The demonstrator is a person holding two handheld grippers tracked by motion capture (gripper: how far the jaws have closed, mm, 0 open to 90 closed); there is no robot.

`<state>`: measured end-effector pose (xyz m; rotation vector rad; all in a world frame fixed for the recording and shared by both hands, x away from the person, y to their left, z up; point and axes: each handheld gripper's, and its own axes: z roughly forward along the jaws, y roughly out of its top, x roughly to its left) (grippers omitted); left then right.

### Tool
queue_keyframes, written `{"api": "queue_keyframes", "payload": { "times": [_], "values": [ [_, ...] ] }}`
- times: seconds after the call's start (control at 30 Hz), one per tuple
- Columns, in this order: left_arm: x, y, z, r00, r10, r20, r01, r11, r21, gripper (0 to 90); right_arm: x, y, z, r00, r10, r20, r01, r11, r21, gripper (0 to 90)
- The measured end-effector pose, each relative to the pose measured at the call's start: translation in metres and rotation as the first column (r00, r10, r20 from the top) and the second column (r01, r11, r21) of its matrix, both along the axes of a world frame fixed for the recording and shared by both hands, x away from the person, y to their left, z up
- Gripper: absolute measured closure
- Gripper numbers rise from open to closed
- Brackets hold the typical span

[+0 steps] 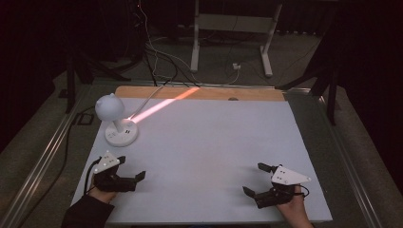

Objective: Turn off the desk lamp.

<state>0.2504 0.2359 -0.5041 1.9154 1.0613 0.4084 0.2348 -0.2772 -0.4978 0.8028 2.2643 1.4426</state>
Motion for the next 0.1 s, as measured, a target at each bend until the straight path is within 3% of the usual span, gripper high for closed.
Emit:
{"api": "queue_keyframes", "payload": {
  "times": [0.1],
  "values": [
    [-0.003, -0.0029, -0.0032, 0.9998, -0.016, -0.005, 0.016, 0.9998, -0.013, 1.2, 0.0001, 0.0004, 0.0001, 1.0, 0.0, 0.0, 0.0, 1.0, 0.0, 0.0]
  ]
}}
